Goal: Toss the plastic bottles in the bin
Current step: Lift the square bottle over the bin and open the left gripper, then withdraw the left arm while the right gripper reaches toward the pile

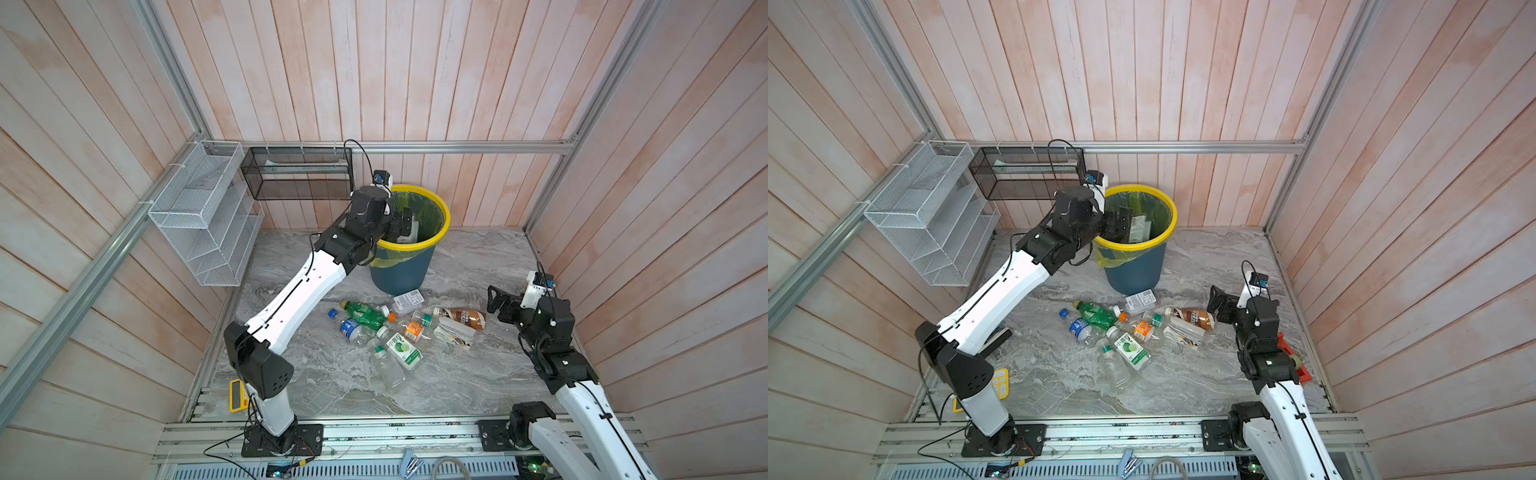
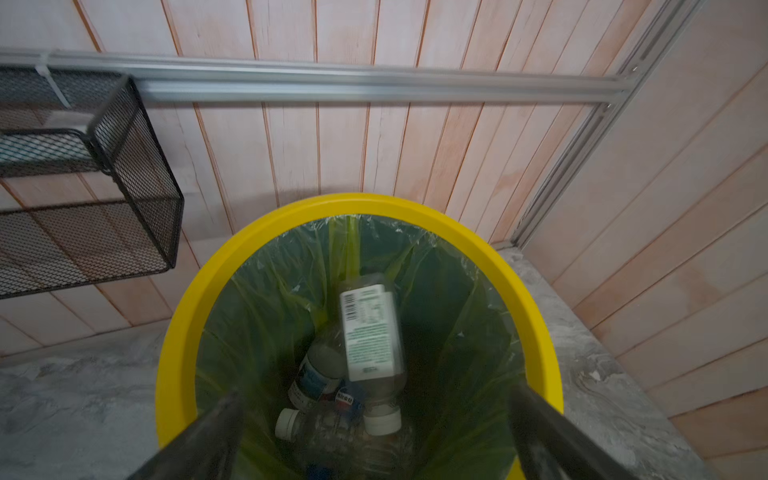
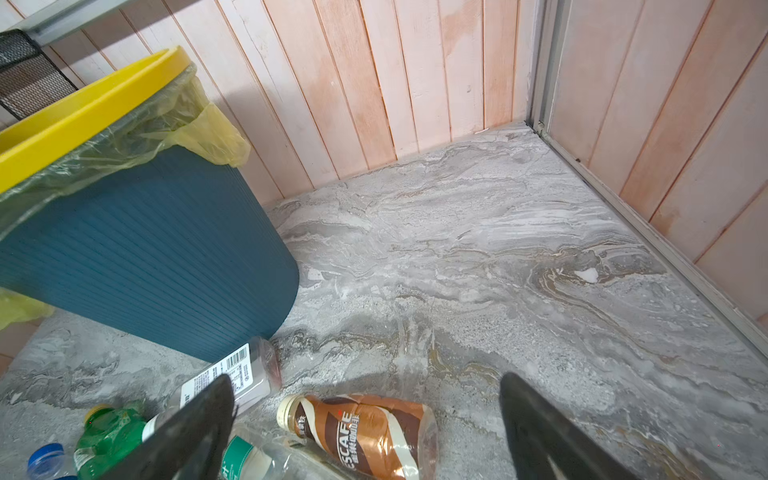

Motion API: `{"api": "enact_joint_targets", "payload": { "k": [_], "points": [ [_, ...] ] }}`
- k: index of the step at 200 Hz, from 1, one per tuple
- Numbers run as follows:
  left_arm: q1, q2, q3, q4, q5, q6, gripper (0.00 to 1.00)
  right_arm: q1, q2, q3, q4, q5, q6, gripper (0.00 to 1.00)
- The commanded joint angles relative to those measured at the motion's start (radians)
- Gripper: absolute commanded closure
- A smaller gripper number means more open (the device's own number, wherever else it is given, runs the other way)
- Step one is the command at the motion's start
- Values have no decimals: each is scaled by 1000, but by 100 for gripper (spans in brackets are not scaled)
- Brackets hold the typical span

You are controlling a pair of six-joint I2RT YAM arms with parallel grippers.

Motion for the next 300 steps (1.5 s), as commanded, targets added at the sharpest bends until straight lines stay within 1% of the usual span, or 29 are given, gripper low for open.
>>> {"api": "enact_joint_targets", "payload": {
  "k": [1, 32, 83, 101, 128, 152, 169, 191, 216, 219, 234, 251, 279, 287, 300],
  "points": [
    [-16, -161, -81, 177, -24, 27, 0, -4, 2, 15, -43, 12, 14, 1],
    [-18, -256, -222, 204, -1, 48, 0, -4, 25, 18, -41, -3, 34, 1],
    [-20, -398, -467, 190, -21, 29, 0, -3, 43, 14, -62, -63, 64, 1],
    [-20, -443, -555, 183, -33, 1, 0, -3, 41, 5, -62, -104, 74, 0],
    [-20, -507, -682, 169, -47, -64, 0, -3, 45, -19, -54, -171, 101, 2],
    [-17, -555, -776, 156, -73, -118, 0, 7, 52, -33, -36, -251, 134, 8],
    [2, -586, -828, 148, -88, -164, 0, 43, 61, -24, -48, -250, 149, 11],
    [48, -621, -892, 152, -62, -213, 0, 134, 71, -11, -67, -183, 173, 12],
    [81, -655, -937, 144, -81, -243, 0, 278, 109, 0, -53, -99, 211, 14],
    [86, -660, -942, 143, -86, -245, 0, 320, 118, 1, -51, -89, 215, 14],
    [111, -682, -964, 137, -91, -256, 0, 433, 175, 15, -35, -45, 246, 15],
    [147, -709, -990, 129, -89, -276, 0, 585, 262, 43, -28, 23, 269, 17],
    [197, -759, -1026, 109, -85, -293, 0, 806, 417, 151, -118, 163, 283, 18],
    [206, -773, -1035, 106, -85, -294, 0, 851, 447, 170, -122, 173, 289, 18],
    [216, -795, -1050, 106, -84, -295, 0, 910, 488, 190, -114, 156, 301, 18]
  ]
}}
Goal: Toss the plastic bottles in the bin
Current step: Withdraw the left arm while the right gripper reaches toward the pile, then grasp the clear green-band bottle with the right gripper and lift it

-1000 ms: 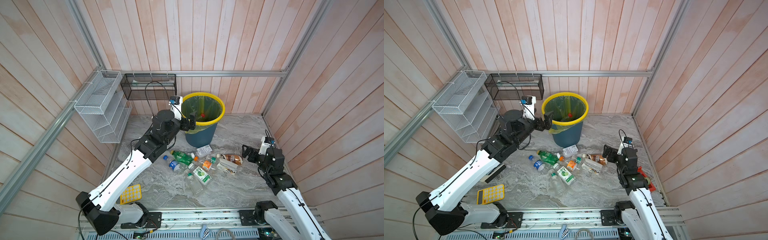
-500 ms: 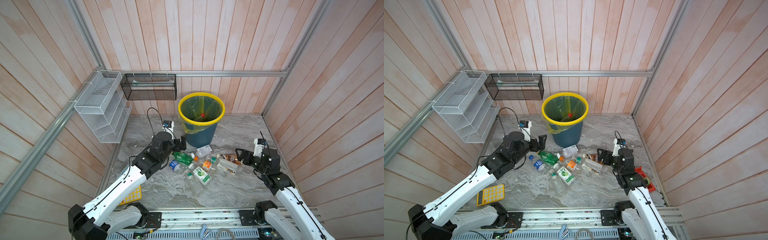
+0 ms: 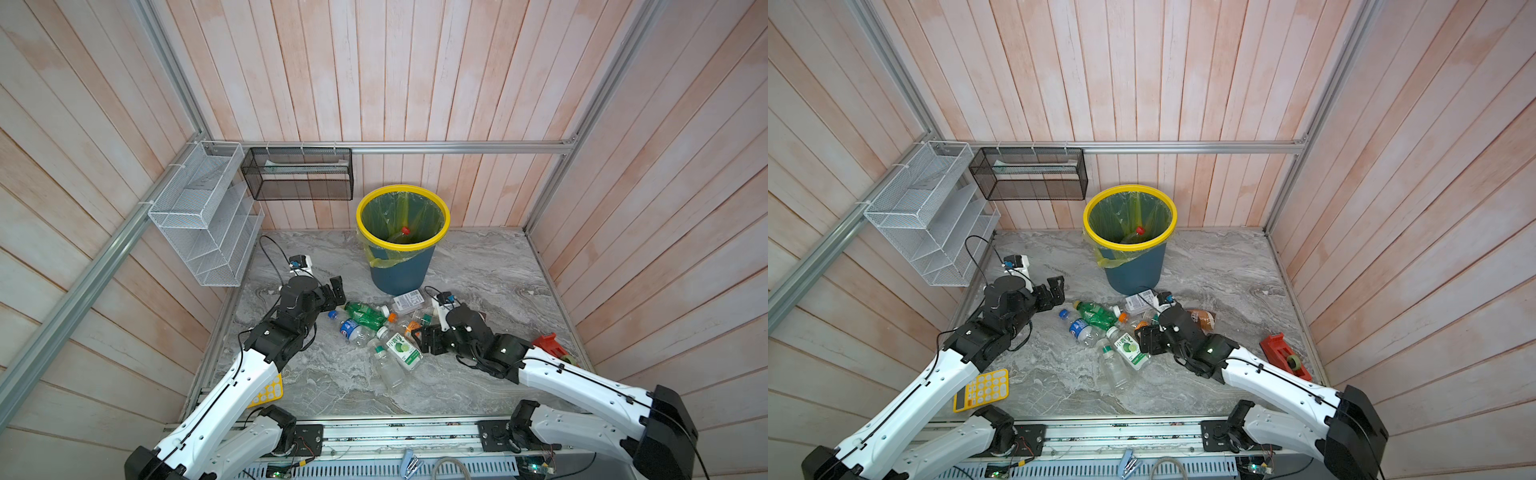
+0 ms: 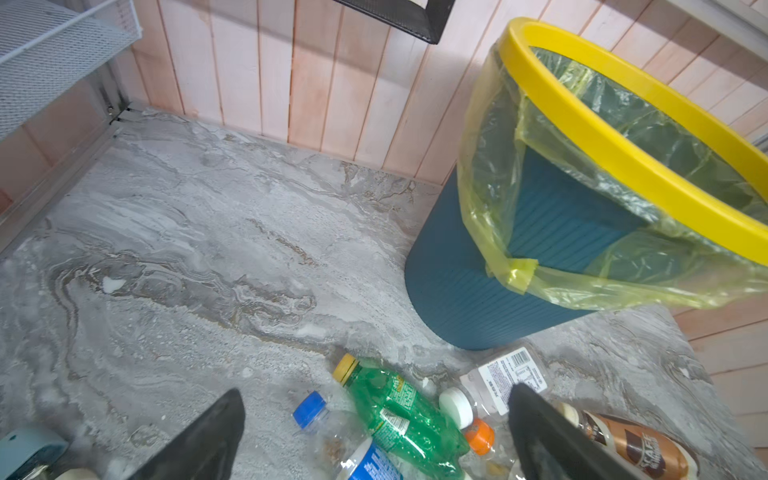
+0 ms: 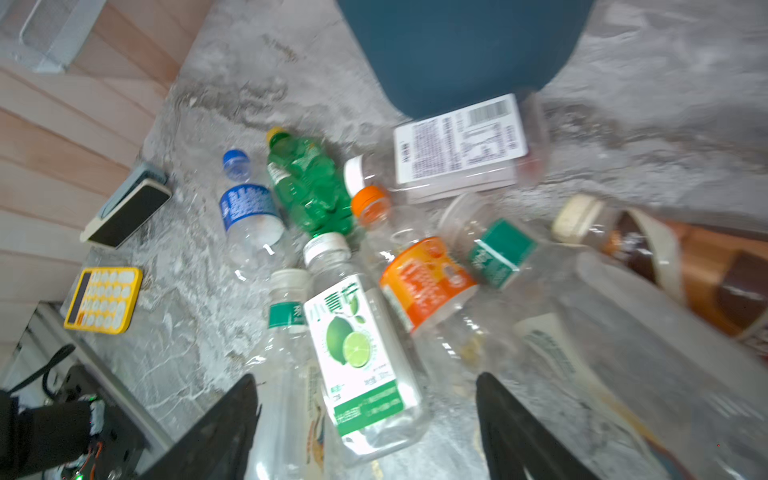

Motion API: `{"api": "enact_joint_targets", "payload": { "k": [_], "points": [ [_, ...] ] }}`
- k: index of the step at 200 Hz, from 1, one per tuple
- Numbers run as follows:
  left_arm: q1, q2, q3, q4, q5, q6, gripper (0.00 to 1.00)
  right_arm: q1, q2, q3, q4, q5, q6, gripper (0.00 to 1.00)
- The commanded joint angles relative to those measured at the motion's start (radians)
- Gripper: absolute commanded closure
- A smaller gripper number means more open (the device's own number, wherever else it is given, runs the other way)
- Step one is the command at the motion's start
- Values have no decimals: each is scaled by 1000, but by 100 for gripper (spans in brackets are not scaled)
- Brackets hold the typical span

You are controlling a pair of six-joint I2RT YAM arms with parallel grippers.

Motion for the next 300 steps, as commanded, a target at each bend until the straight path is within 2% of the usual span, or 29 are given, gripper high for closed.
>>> {"api": "enact_joint_targets", "payload": {
  "k": [1, 41, 72, 194, 250, 280, 300],
  "points": [
    [20, -44, -30, -14, -12, -20, 0, 100, 61, 58, -38, 80, 38, 18],
    [27, -64, -35, -38, -20, -20, 0, 270, 224, 131, -109, 60, 67, 18],
    [28, -71, -37, -49, -15, -27, 0, 341, 345, 199, -178, 45, 61, 18],
    [28, -120, -63, -93, -42, -31, 0, 351, 615, 344, -228, 15, -11, 26],
    [29, -128, -72, -95, -49, -30, 0, 352, 559, 293, -191, 21, 10, 45],
    [29, -121, -84, -97, -48, -36, 0, 355, 435, 241, -149, 71, 15, 49],
    [30, -120, -109, -95, -54, -53, 0, 357, 325, 205, -121, 147, 7, 52]
  ]
}}
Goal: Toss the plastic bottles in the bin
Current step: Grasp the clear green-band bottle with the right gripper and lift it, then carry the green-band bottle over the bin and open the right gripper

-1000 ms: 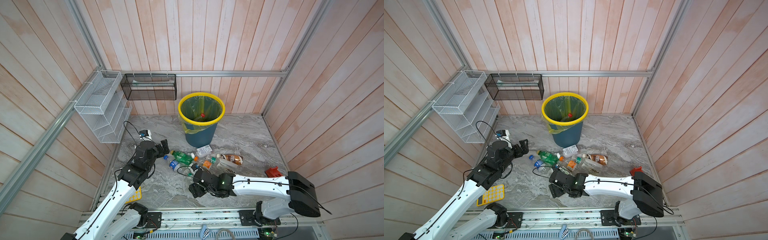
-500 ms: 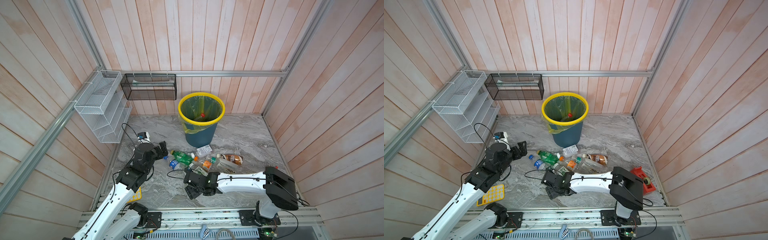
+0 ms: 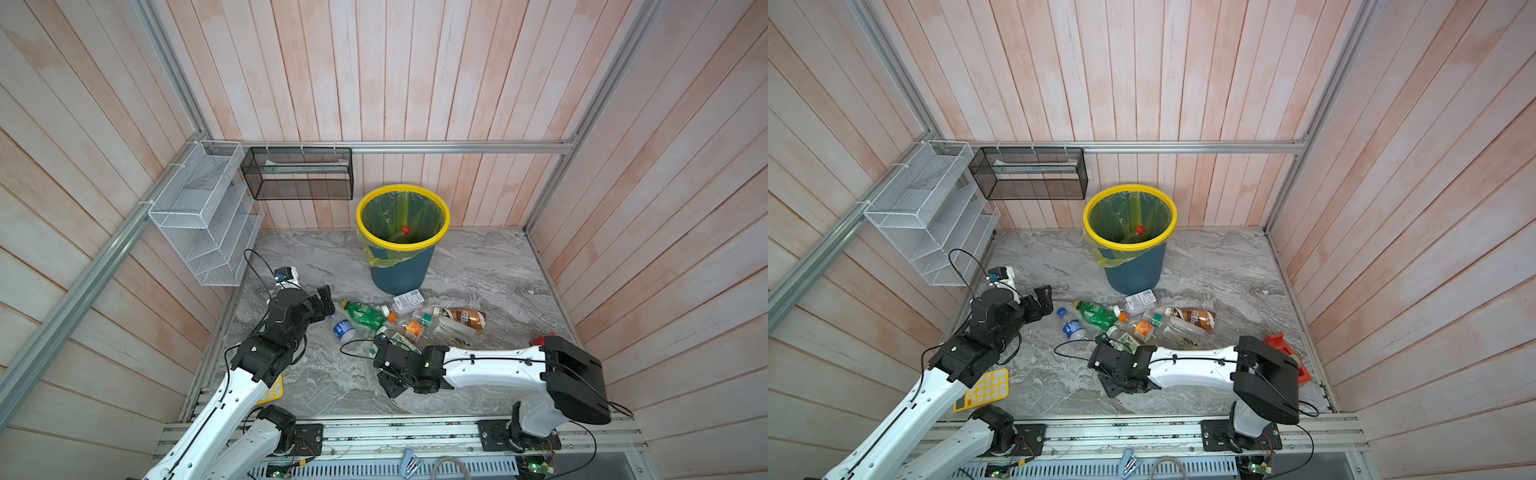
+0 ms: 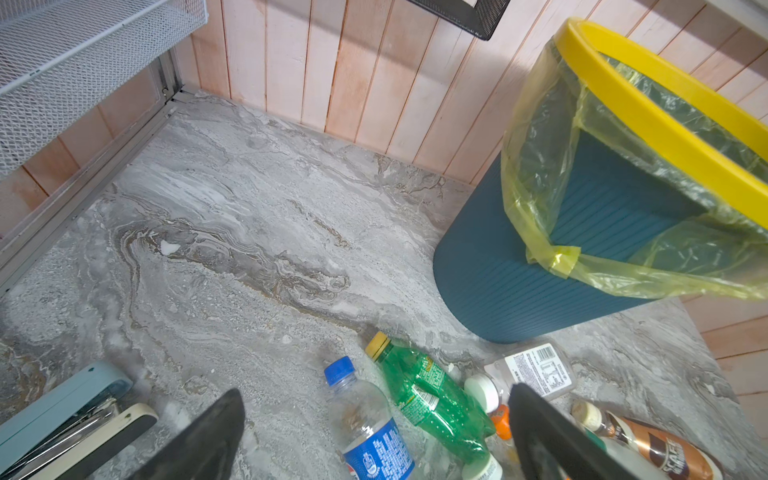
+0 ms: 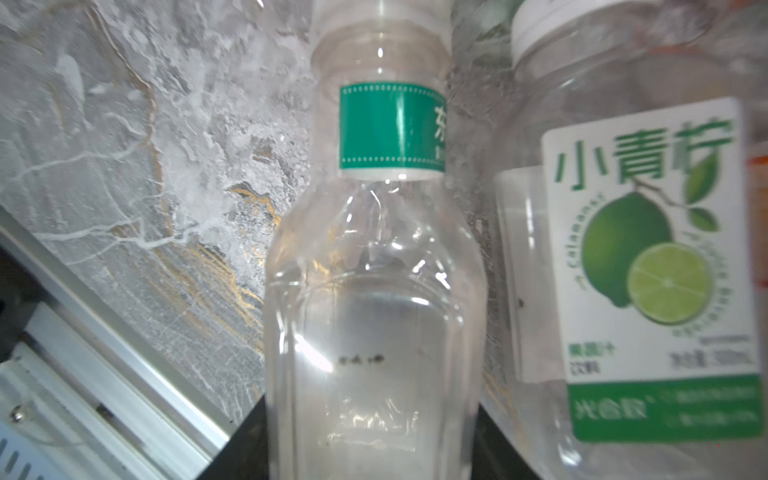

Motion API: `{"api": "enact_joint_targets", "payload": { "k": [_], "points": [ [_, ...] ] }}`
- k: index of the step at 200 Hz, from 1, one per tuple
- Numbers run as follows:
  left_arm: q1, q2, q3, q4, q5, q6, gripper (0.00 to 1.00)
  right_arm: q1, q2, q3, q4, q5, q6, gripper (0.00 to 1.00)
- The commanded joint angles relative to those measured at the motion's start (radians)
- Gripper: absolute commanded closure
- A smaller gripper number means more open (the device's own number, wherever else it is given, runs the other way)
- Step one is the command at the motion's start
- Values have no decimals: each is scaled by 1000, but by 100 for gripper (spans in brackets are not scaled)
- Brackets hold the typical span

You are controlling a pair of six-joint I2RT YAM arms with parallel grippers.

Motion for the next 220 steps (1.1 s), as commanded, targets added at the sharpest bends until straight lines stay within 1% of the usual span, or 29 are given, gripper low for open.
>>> {"api": "enact_joint_targets", "payload": {
  "k": [1, 20, 47, 58, 76, 89, 100, 110, 115, 124, 136, 145, 154, 169, 176, 185, 191, 197, 205, 212, 217, 220],
  "points": [
    [6, 0, -42, -5, -24, -22, 0, 8, -135, -34, 49, 115, 1, 52],
    [11, 8, -75, 5, -24, -34, 0, 9, -271, -77, 99, 217, -30, 54],
    [14, 29, -104, 6, -2, -72, 0, 9, -476, -105, 172, 356, -142, 54],
    [14, 34, -117, 9, 12, -88, 0, 9, -546, -105, 199, 438, -199, 54],
    [14, 37, -139, 22, 38, -105, 0, 8, -665, -106, 295, 556, -350, 55],
    [14, 41, -152, 21, 55, -113, 0, 8, -734, -107, 410, 625, -492, 54],
    [14, 47, -158, 16, 70, -119, 0, 1, -774, -103, 515, 661, -620, 54],
    [14, 53, -164, 12, 84, -123, 0, -24, -789, -79, 587, 665, -706, 54],
    [14, 57, -166, 9, 90, -126, 0, -50, -790, -61, 612, 650, -738, 53],
    [14, 63, -168, 5, 101, -130, 0, -120, -776, -11, 609, 583, -762, 53],
    [14, 71, -171, 0, 112, -134, 0, -242, -731, 74, 565, 494, -730, 53],
    [14, 76, -173, -2, 119, -139, 0, -346, -685, 132, 523, 377, -698, 53],
    [14, 80, -174, -4, 127, -145, 0, -432, -622, 187, 502, 277, -671, 52],
    [11, 79, -176, -4, 140, -154, 0, -542, -498, 271, 476, 134, -636, 51],
    [10, 79, -179, -5, 143, -162, 0, -593, -424, 336, 451, 59, -599, 51],
    [9, 78, -182, -5, 147, -167, 0, -653, -325, 411, 413, -77, -543, 50],
    [8, 80, -183, -4, 150, -170, 0, -681, -244, 462, 381, -163, -520, 50],
    [8, 81, -184, -8, 151, -173, 0, -687, -169, 529, 329, -197, -507, 50],
    [8, 88, -178, -20, 150, -173, 0, -689, -80, 614, 246, -215, -512, 49],
    [8, 93, -169, -34, 145, -170, 0, -689, -31, 669, 191, -214, -508, 47],
    [8, 97, -161, -49, 139, -168, 0, -689, -9, 682, 178, -208, -505, 44],
    [6, 100, -158, -55, 134, -168, 0, -689, -3, 682, 178, -202, -504, 41]
  ]
}}
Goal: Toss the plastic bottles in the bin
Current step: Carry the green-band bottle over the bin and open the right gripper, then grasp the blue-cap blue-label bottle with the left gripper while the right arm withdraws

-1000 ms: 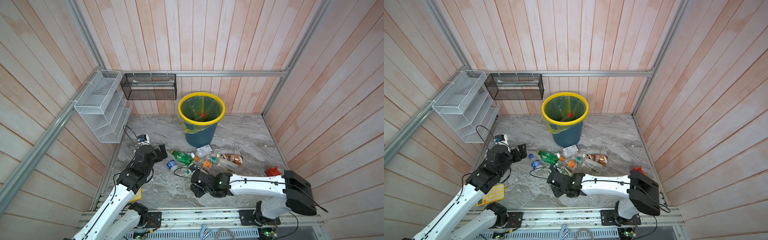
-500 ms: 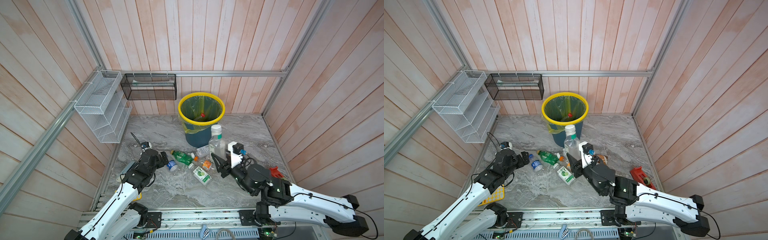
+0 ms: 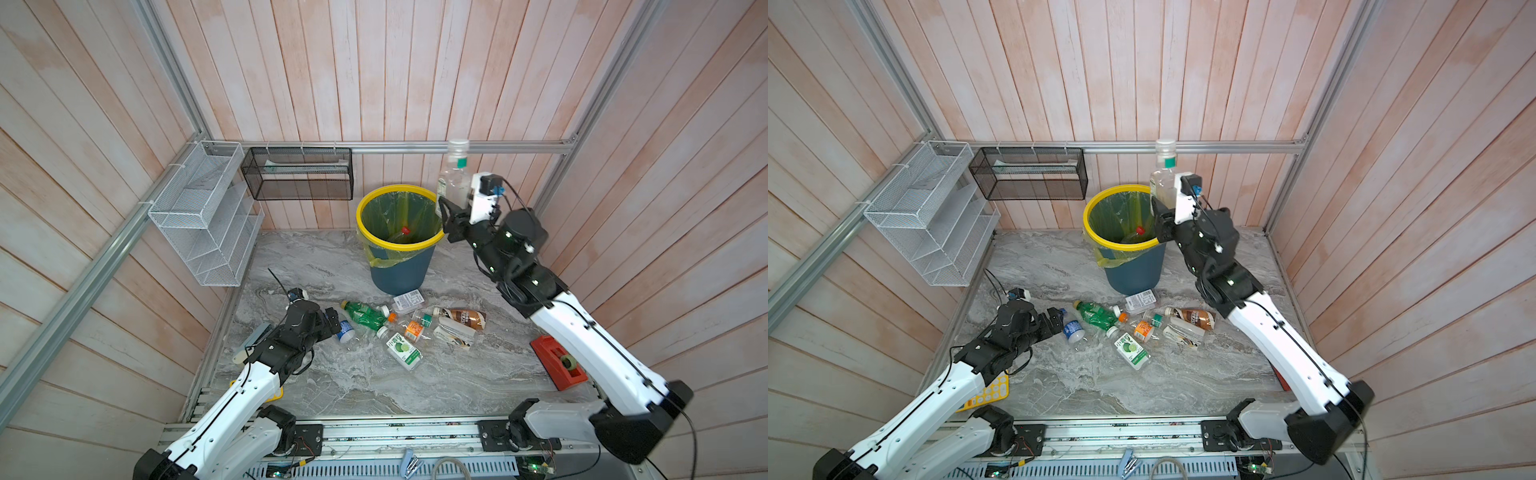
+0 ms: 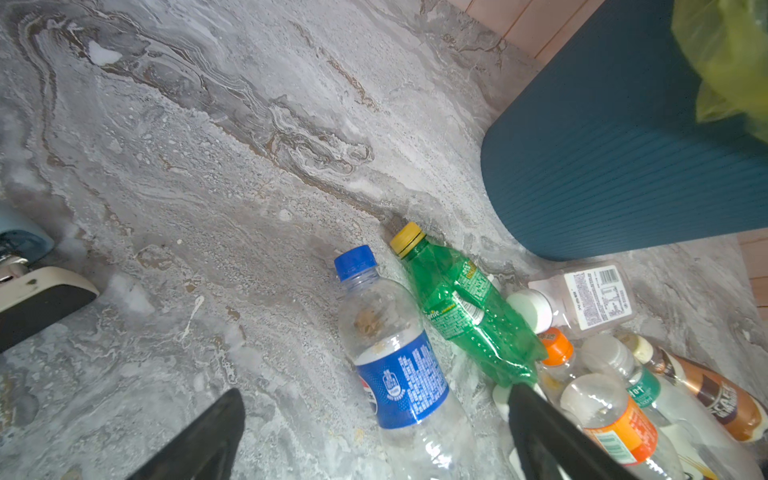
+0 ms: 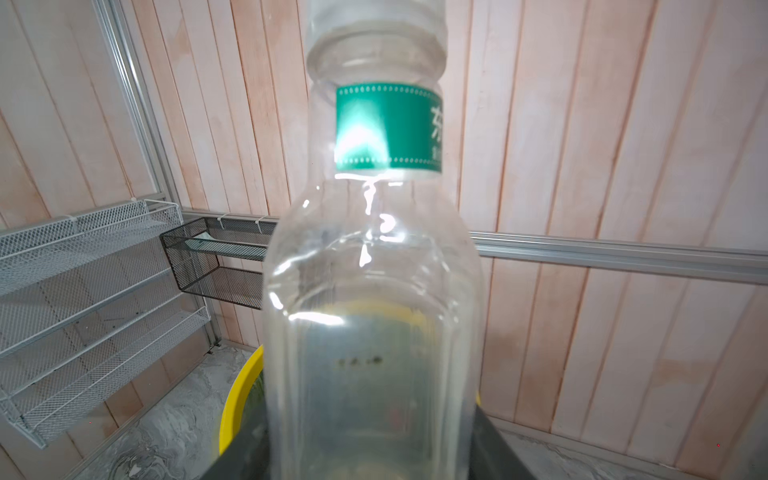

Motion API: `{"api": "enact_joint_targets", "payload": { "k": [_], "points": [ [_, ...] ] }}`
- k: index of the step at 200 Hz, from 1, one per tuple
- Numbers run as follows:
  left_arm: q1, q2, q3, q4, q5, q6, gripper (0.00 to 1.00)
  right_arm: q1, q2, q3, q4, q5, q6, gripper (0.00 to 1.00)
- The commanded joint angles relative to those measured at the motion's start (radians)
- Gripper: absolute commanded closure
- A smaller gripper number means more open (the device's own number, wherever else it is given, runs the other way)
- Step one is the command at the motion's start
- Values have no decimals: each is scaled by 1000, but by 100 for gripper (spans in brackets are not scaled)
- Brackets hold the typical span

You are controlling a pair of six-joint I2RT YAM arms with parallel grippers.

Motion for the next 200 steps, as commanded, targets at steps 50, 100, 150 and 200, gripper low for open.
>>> {"api": "enact_joint_targets", "payload": {
  "k": [50, 100, 150, 200],
  "points": [
    [-18, 5, 22, -87, -44, -12, 0, -35, 26, 70, -191, -66, 61, 2],
    [-90, 52, 44, -108, -100, -9, 0, -55, -82, 18, -180, 9, 41, 0],
    [-116, 137, 48, -77, -74, -4, 0, -104, -125, -56, -170, 6, 68, 0],
    [-127, 220, 54, -31, -32, 0, 3, -161, -196, -218, -155, -8, 117, 0]
  ]
}}
